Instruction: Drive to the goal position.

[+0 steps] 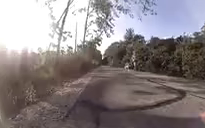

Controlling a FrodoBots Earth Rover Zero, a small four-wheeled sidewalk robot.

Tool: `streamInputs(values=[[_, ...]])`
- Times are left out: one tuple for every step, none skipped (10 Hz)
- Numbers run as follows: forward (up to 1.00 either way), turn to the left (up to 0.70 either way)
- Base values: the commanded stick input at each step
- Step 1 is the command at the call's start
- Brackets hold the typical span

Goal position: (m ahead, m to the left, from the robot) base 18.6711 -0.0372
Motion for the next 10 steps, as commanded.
streamInputs(values=[[0.70,0.00],[0.70,0.00],[0.70,0.00],[0.70,0.00],[0.70,0.00],[0.70,0.00],[0.70,0.00],[0.70,0.00],[0.70,0.00],[0.70,0.00]])
